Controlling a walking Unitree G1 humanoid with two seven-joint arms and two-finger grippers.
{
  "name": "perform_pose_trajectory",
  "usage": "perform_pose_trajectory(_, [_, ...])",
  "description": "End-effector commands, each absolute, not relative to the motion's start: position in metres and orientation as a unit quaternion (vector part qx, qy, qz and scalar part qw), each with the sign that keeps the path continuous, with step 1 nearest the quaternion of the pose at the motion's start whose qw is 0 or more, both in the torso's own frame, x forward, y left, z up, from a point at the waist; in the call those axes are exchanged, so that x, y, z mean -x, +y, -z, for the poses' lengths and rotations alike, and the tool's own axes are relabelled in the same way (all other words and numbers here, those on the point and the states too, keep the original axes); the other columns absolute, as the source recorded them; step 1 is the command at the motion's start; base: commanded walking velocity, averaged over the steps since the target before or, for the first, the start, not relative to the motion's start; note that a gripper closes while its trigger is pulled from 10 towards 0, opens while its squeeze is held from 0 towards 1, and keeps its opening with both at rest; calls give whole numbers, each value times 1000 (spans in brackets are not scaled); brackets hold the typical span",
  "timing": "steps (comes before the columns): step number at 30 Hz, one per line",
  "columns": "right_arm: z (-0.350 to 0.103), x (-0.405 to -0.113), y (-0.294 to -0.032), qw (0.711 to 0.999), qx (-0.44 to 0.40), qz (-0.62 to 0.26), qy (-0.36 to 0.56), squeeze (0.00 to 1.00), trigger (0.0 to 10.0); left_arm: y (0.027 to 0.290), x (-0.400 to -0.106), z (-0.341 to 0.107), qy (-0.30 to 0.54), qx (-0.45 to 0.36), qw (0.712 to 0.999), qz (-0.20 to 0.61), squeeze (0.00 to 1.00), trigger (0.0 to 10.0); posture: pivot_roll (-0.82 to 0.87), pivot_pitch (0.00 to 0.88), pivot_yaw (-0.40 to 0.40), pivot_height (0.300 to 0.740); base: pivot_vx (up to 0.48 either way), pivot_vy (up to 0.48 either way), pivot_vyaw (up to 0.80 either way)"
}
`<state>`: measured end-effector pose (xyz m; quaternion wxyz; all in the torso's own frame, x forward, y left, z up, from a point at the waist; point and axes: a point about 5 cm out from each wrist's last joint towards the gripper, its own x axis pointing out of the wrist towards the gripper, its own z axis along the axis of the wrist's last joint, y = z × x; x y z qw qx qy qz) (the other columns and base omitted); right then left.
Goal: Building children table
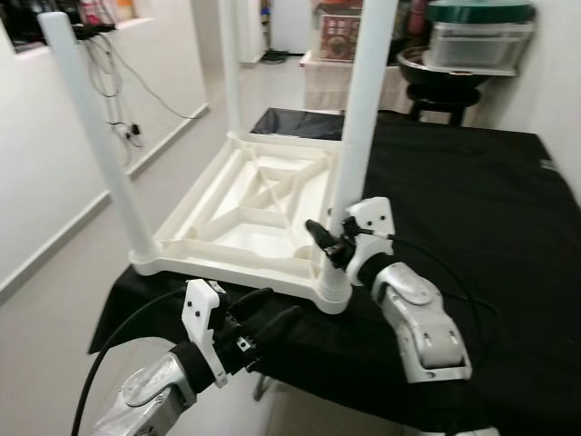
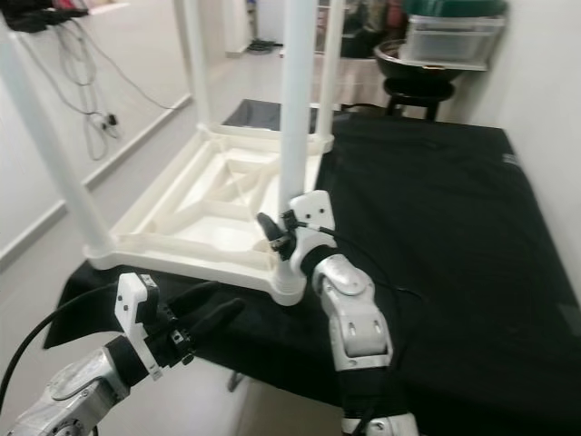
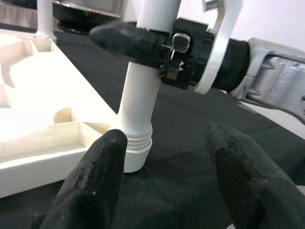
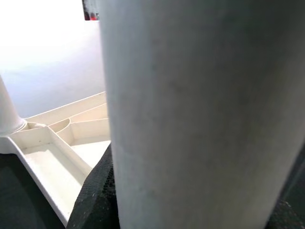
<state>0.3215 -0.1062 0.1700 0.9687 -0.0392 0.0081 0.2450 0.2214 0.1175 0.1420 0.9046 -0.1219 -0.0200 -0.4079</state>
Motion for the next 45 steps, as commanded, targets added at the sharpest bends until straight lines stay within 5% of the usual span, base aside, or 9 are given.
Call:
perform_pose_trajectory(1, [-133, -319, -116, 966, 51, -236, 92, 0, 10000, 119, -223, -141, -22, 123, 909, 398, 0, 10000, 0, 41, -21, 740, 0, 0, 0])
perform_pose_trajectory(3, [-135, -316, -116, 968, 44, -228, 93, 0, 10000, 119, -223, -141, -23, 123, 909, 397, 0, 10000, 0, 41, -21, 740, 0, 0, 0])
perform_pose_trajectory(4, [-140, -315, -114, 968, 31, -235, 86, 1000, 10000, 119, -223, -141, -23, 124, 909, 397, 0, 10000, -2, 37, -23, 740, 0, 0, 0])
perform_pose_trajectory(10, [-174, -313, -104, 933, -30, -357, 17, 1000, 10000, 117, -224, -139, -21, 126, 906, 403, 0, 10000, -6, 25, -20, 740, 0, 0, 0])
perform_pose_trajectory(13, [-188, -315, -108, 907, -28, -419, -18, 643, 10000, 115, -224, -139, -20, 127, 905, 406, 0, 10000, -2, 25, -22, 740, 0, 0, 0])
perform_pose_trajectory(14, [-192, -315, -111, 890, -7, -454, -29, 0, 10000, 115, -224, -139, -21, 127, 905, 406, 0, 10000, -5, 23, -23, 740, 0, 0, 0])
perform_pose_trajectory(29, [-192, -330, -141, 817, 49, -575, 4, 0, 9882, 112, -223, -141, -26, 131, 906, 401, 0, 10000, 19, 43, -34, 740, 0, 0, 0])
perform_pose_trajectory(30, [-193, -334, -141, 812, 33, -583, 0, 0, 0, 112, -222, -141, -25, 131, 906, 402, 0, 10000, 22, 48, -35, 740, 0, 0, 0])
perform_pose_trajectory(45, [-193, -341, -147, 793, 15, -609, -8, 0, 0, 113, -220, -142, -23, 131, 906, 402, 0, 10000, 12, 61, -39, 740, 0, 0, 0])
